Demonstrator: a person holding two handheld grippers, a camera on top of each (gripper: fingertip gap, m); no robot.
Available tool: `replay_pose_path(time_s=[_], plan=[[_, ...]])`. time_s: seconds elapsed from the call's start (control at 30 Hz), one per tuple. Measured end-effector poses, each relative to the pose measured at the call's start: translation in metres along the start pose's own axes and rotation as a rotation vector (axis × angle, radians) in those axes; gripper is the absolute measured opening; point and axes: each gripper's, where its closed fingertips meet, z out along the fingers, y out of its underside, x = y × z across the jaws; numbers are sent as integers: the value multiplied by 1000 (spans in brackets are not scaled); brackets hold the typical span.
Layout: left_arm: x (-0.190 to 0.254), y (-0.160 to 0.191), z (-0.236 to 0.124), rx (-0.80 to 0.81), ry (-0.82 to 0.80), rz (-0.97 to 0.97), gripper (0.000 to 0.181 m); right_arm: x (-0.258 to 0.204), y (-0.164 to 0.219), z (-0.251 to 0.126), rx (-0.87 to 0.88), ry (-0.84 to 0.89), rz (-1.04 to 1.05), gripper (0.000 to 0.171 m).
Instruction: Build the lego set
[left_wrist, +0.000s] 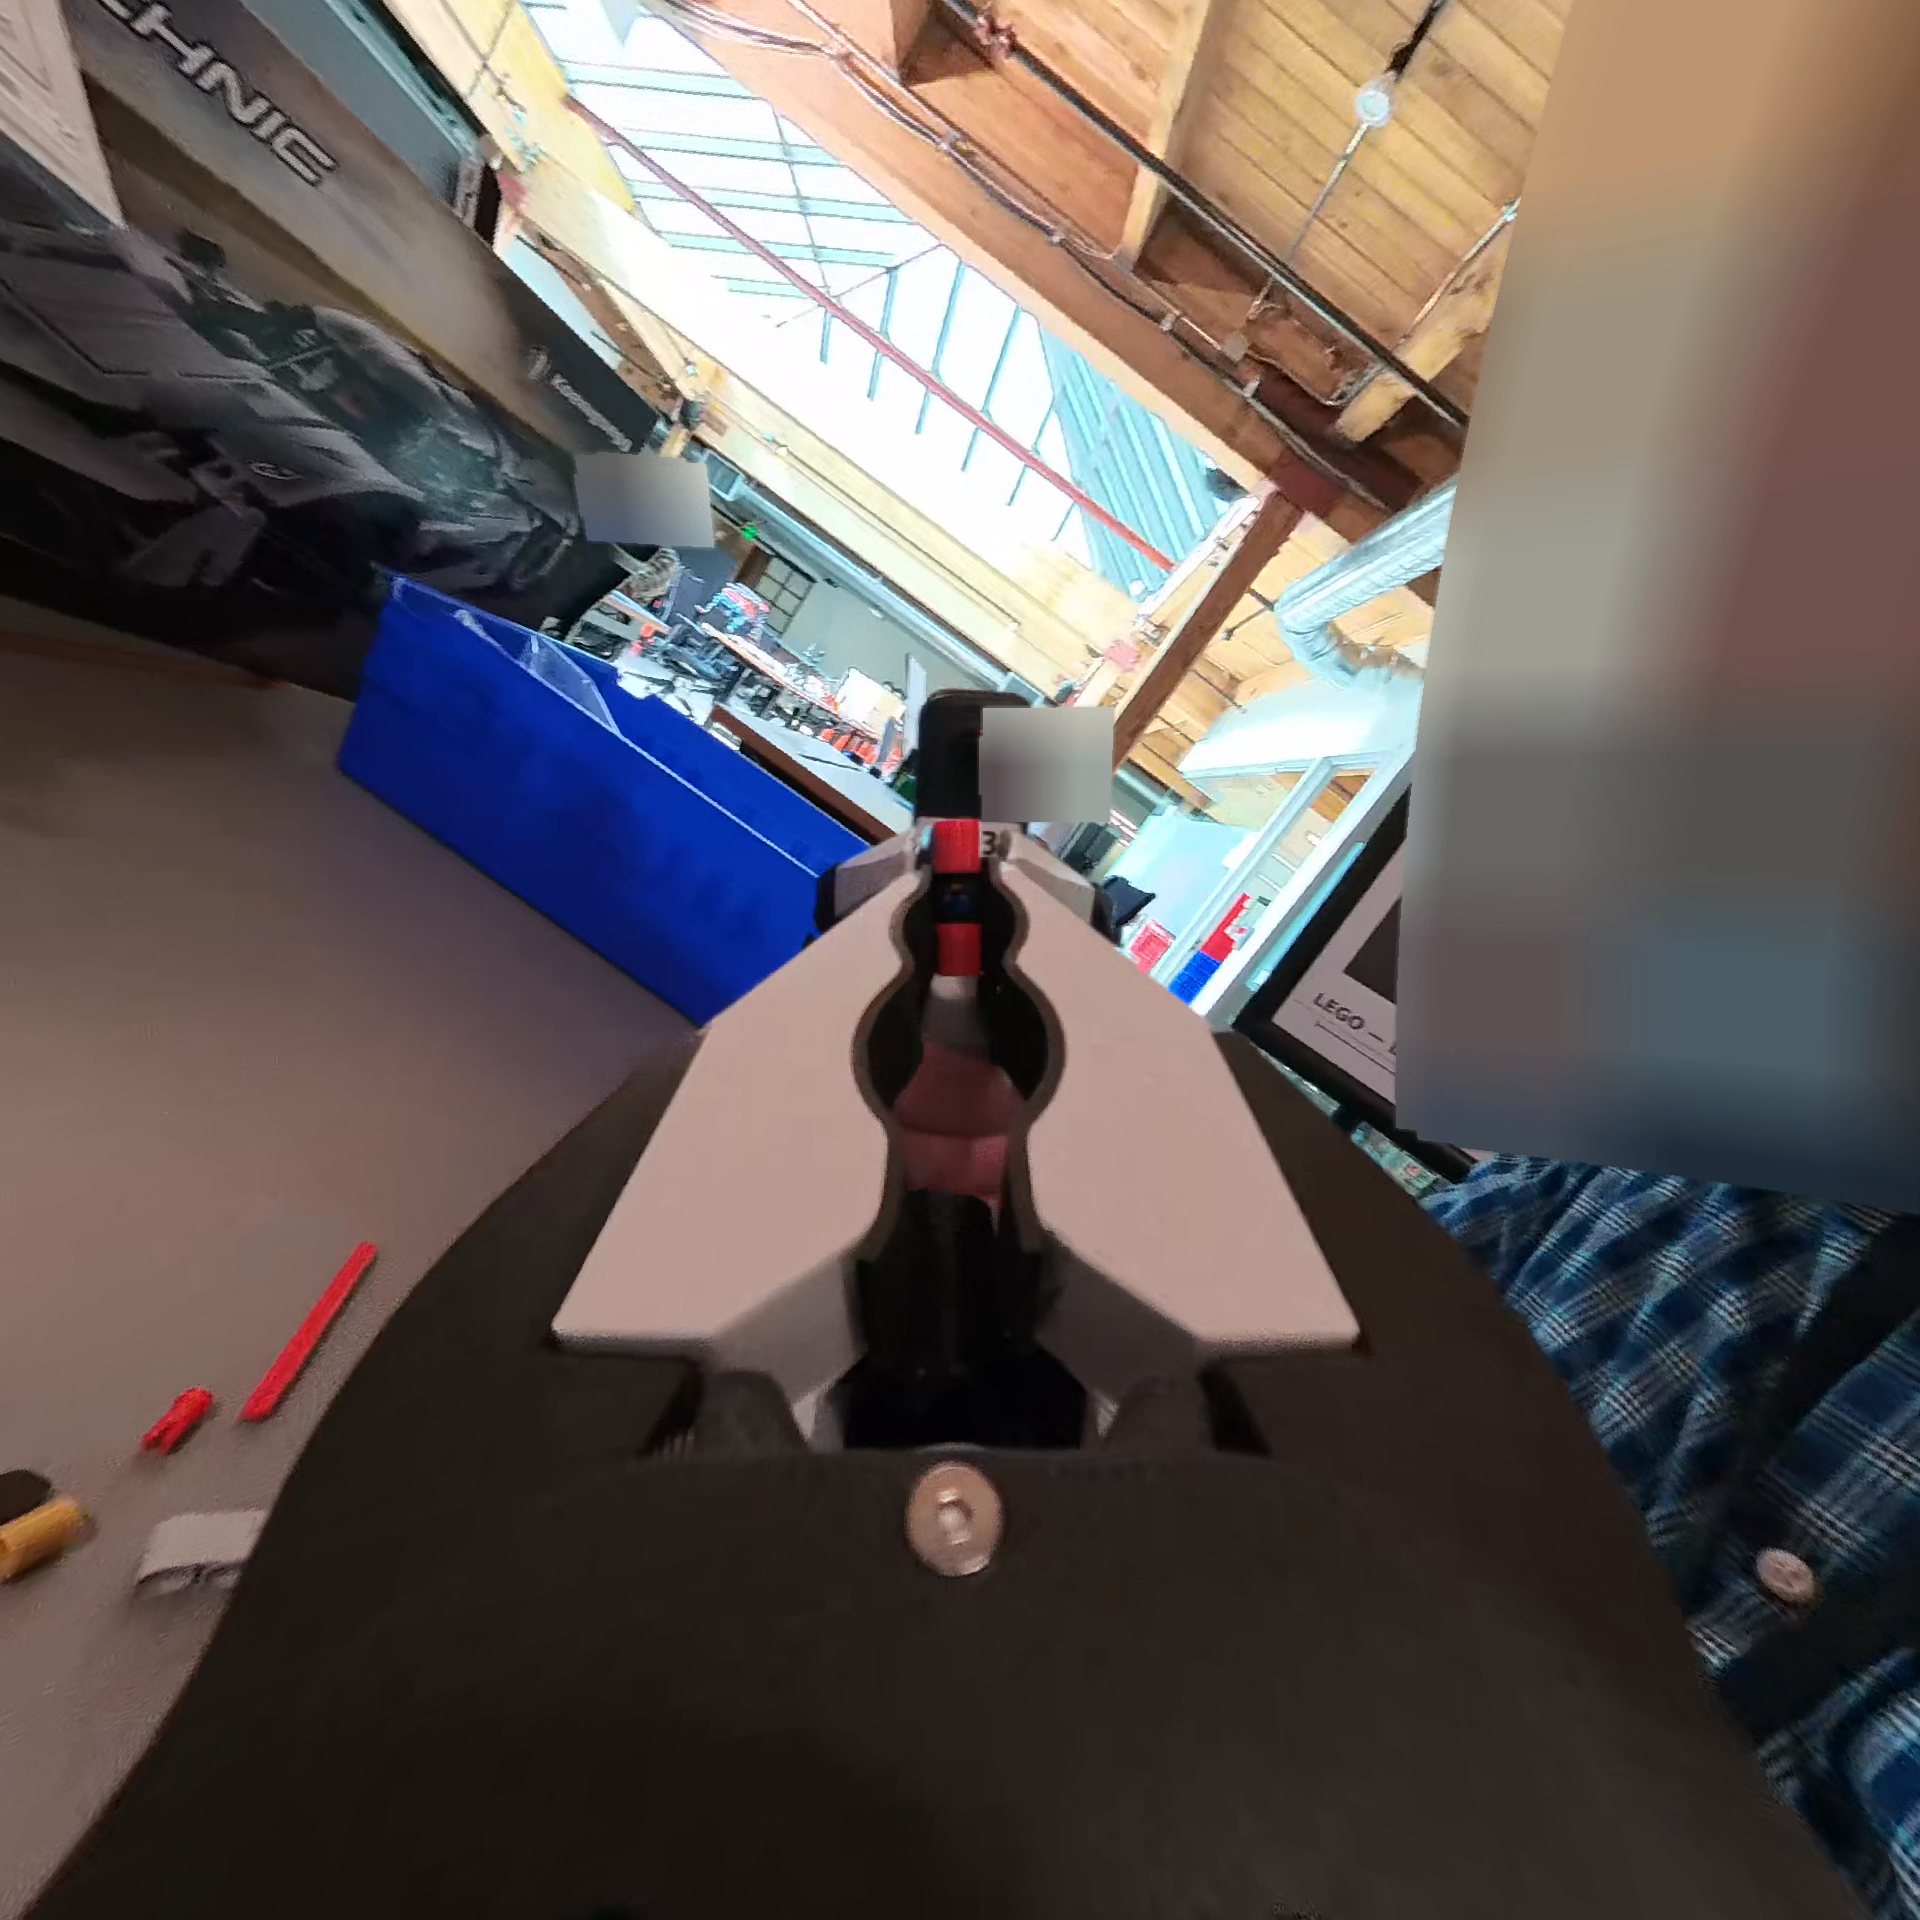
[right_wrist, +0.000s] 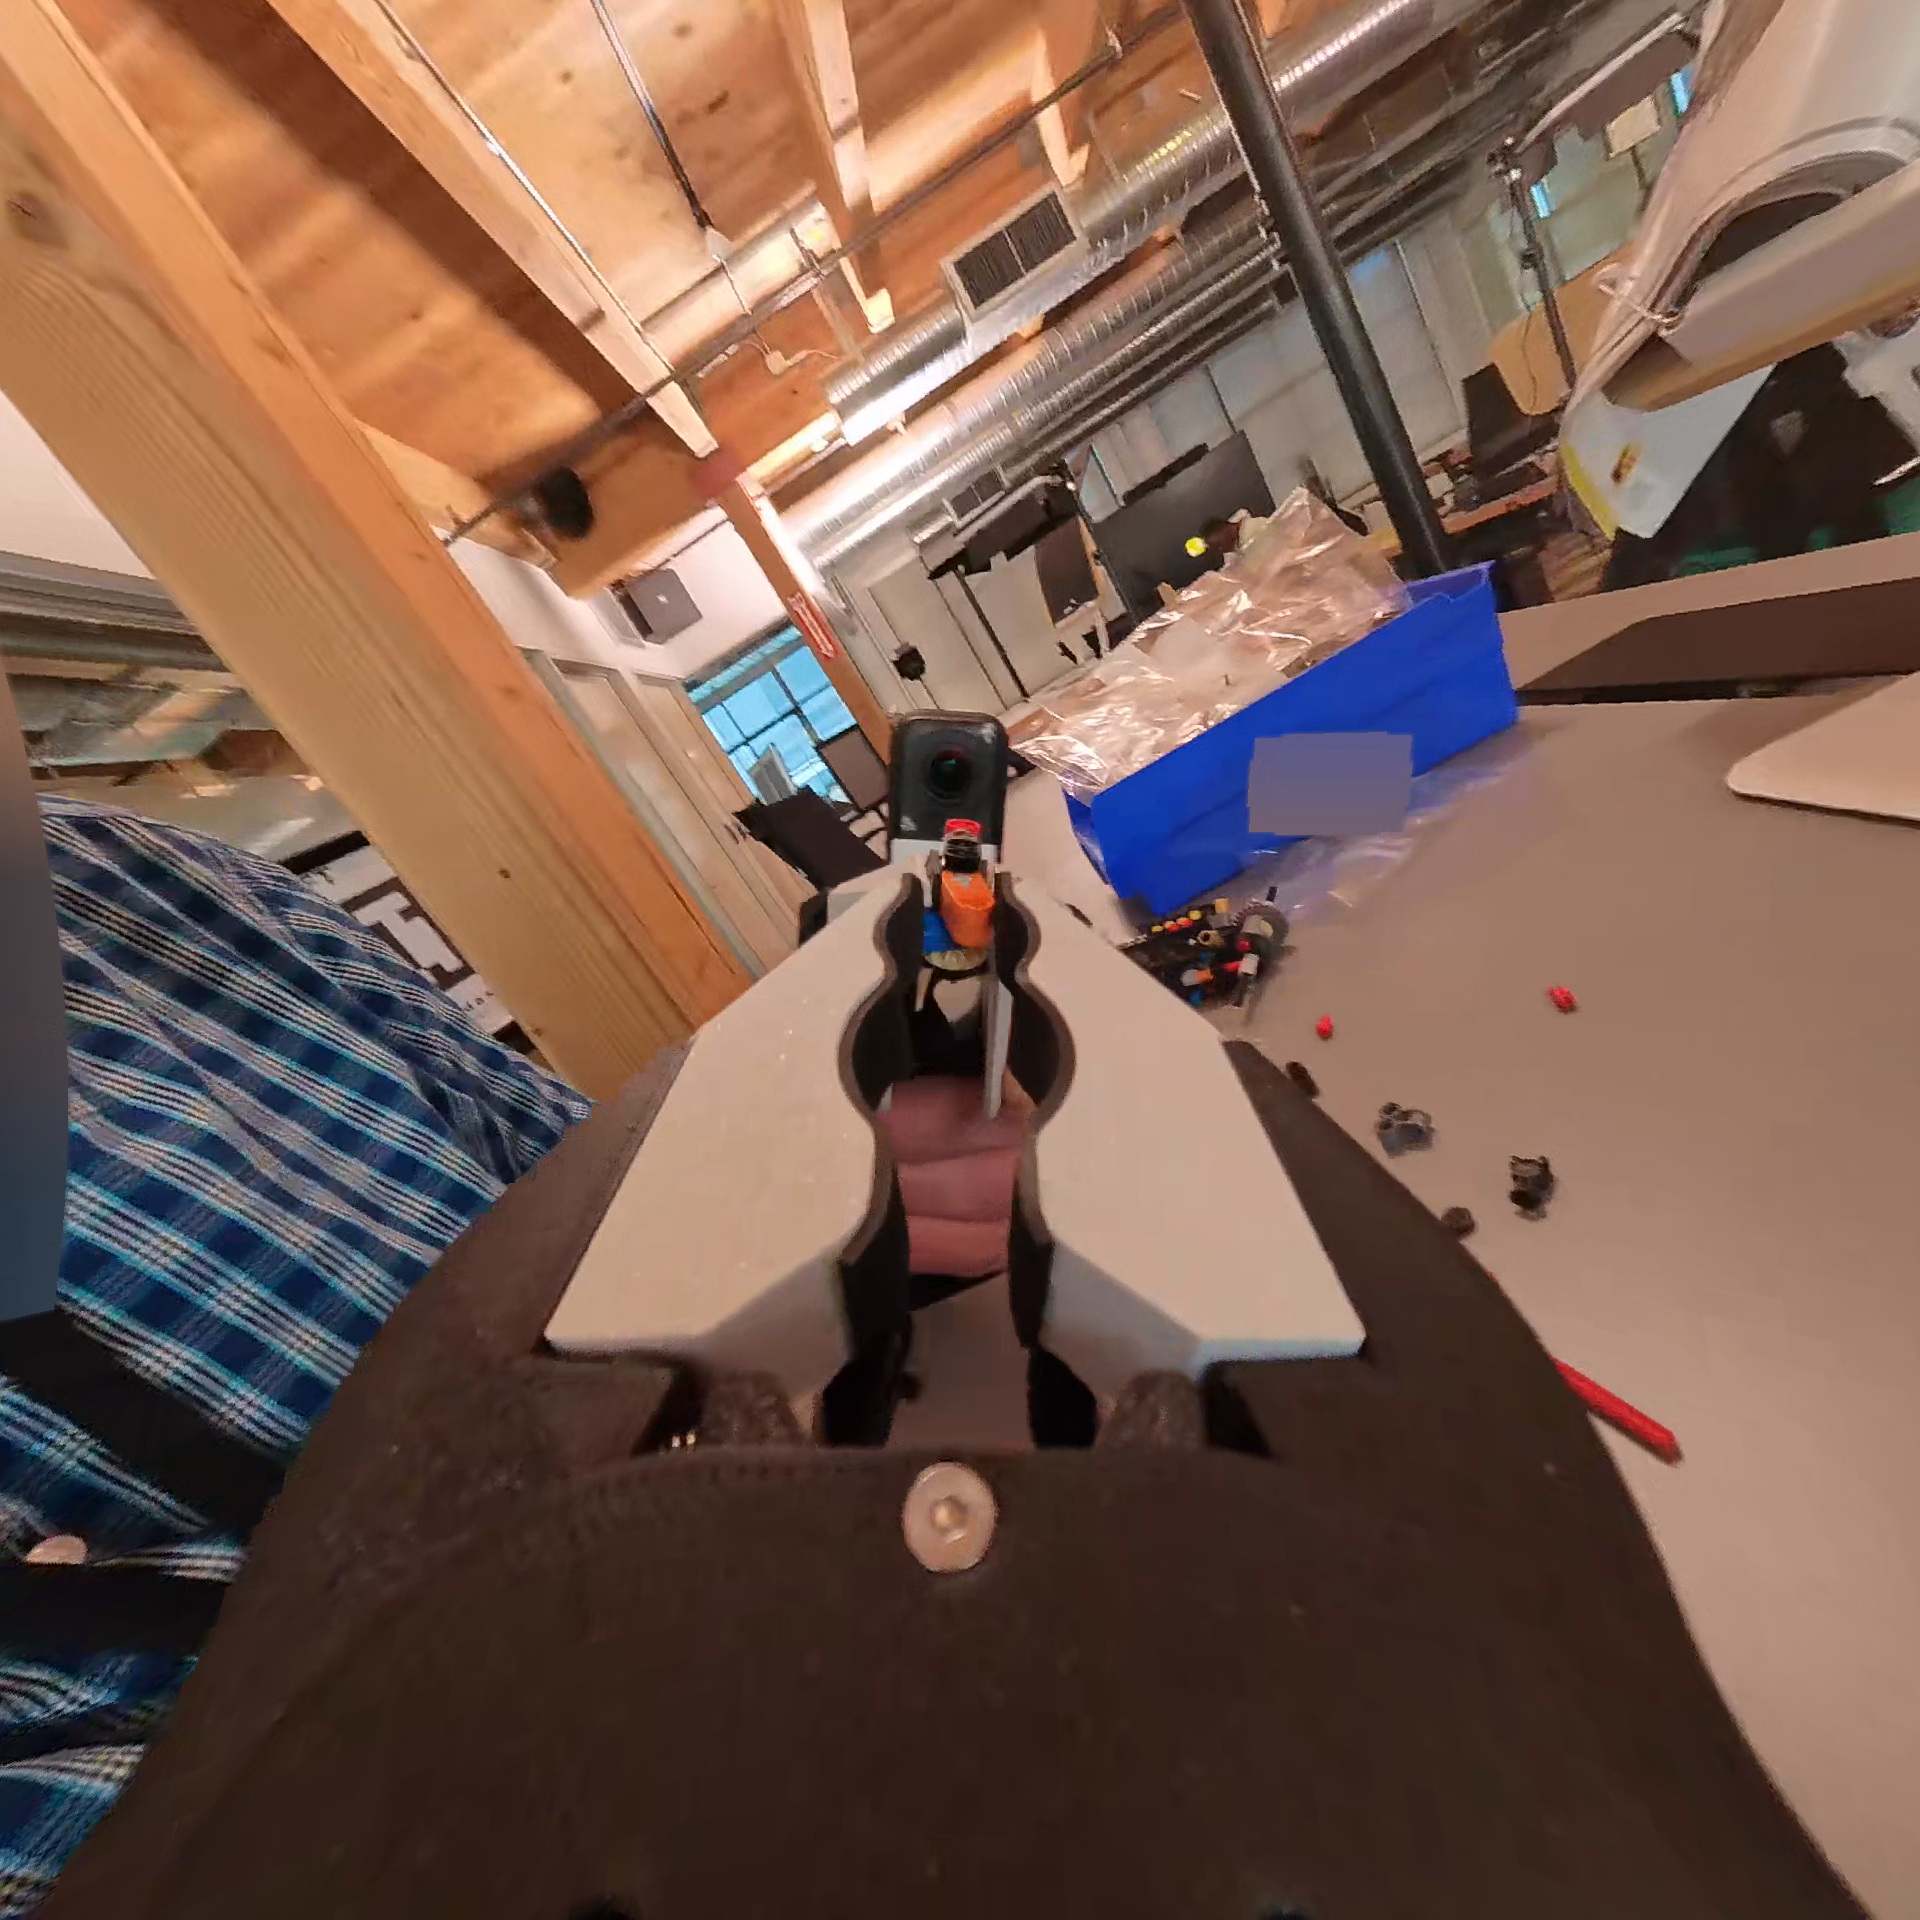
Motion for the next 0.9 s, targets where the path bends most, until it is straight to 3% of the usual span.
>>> replay_pose_path(time_s=[0.1, 0.43, 0.77, 0.83, 0.9], plan=[[10, 0, 1, -6, 73, -14, 6, -8, -2, -2, 40, -87, 70, 4], [5, -10, 1, 148, 10, -14, 6, -5, -11, -1, 186, 128, -45, 3], [1, -13, 10, 231, -61, -31, 6, -1, -26, -5, 287, 179, -47, 3], [-10, -6, 8, 207, -125, -21, 6, -4, -48, -20, 391, 164, -34, 3], [-29, -6, -6, 256, -160, -125, 6, -1, -62, -35, 363, 234, -140, 3]])
